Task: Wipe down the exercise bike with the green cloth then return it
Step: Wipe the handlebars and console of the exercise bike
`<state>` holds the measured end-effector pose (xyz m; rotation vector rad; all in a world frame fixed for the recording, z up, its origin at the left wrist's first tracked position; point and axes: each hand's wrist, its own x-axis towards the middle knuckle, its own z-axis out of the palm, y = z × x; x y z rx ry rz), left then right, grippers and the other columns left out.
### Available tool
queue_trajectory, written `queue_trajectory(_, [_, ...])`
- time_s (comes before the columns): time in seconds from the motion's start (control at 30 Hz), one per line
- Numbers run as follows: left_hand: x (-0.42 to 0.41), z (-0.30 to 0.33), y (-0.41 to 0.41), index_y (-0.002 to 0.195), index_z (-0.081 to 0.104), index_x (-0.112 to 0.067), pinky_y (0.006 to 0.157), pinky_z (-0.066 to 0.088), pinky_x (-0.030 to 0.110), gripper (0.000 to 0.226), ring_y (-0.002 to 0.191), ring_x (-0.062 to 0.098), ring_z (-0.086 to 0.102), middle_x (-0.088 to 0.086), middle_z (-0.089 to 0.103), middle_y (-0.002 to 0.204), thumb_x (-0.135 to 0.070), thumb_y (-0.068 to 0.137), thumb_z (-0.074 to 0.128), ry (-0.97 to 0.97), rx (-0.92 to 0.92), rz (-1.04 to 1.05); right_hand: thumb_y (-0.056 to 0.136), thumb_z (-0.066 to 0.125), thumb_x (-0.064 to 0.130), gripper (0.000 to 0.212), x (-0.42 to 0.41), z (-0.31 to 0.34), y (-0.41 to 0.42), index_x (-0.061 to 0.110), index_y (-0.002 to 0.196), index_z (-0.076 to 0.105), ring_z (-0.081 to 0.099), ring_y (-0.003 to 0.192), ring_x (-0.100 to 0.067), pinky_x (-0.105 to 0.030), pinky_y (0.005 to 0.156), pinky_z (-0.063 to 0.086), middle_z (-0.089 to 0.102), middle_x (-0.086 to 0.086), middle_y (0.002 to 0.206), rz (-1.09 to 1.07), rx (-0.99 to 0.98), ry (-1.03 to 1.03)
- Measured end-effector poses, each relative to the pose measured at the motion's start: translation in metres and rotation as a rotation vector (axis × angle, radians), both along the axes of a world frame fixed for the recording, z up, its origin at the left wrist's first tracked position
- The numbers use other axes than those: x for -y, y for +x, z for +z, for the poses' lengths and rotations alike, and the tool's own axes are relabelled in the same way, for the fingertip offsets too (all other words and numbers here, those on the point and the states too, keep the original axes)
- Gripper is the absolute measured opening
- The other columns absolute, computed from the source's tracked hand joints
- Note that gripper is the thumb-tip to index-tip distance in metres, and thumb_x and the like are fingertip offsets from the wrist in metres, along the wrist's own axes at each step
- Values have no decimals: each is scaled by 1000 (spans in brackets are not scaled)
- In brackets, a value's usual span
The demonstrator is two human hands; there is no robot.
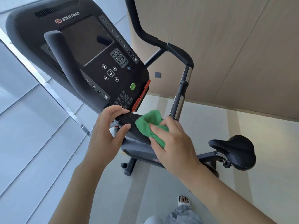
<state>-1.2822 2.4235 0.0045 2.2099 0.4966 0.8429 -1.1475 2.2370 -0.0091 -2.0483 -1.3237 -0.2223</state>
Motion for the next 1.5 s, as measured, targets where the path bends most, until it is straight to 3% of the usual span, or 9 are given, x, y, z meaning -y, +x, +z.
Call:
queue_trajectory(0.07, [0,0,0,136,47,-39,110,48,43,51,135,22,58,-16,66,135,-19,97,74,18,-11,1,98,59,34,40,26,-11,2,25,136,69,56,98,-18,-35,64,58,50,6,110,5,-61,1])
queue_trajectory(0.17, [2,-1,1,136,47,-39,111,47,41,50,136,24,57,-13,64,137,-19,98,72,20,-19,-2,98,61,34,40,51,-18,15,28,136,71,59,97,-12,-33,72,59,51,12,109,6,-145,1])
queue_trajectory(0.27, [5,0,1,135,49,-39,112,44,33,49,136,23,56,-11,64,137,-17,98,71,12,-28,8,95,65,31,37,59,-11,32,25,131,75,60,94,-12,-36,74,59,53,11,106,-55,-134,5])
queue_trajectory(0.37, [9,3,4,133,53,-39,110,38,14,48,136,18,53,-14,62,135,-13,96,71,30,-58,48,94,66,29,37,57,3,49,23,129,74,60,91,-16,-34,74,56,53,9,106,-117,-141,57])
queue_trajectory(0.57, [25,6,12,129,62,-31,106,28,3,42,138,-1,42,-20,57,133,-19,91,78,36,-83,163,93,78,23,44,18,24,70,23,136,71,63,100,-15,-28,84,58,55,11,115,37,-161,98])
queue_trajectory(0.7, [38,6,16,125,61,-30,106,37,16,41,144,2,40,-30,56,133,-21,90,80,22,-85,210,91,81,23,44,-18,27,79,23,135,73,63,106,-7,-9,88,52,60,10,120,164,-243,140])
queue_trajectory(0.97, [60,8,25,123,58,-35,100,45,24,43,152,8,35,-23,60,138,-11,92,77,-81,-83,335,94,77,24,35,-21,9,86,18,129,76,61,102,-23,-41,78,62,61,-1,112,301,-133,15])
queue_trajectory(1.2, [84,5,41,125,56,-31,103,46,25,51,154,3,30,-22,53,148,-19,84,85,-106,-72,460,90,80,16,37,17,-7,126,21,127,77,63,97,-19,-38,78,61,59,2,110,448,-194,7])
queue_trajectory(1.5, [89,2,50,111,55,-29,100,43,20,36,154,1,30,-23,56,146,-12,91,78,-149,-11,539,92,77,25,32,34,12,160,25,124,78,66,99,-12,-28,83,57,59,9,113,560,-264,-32])
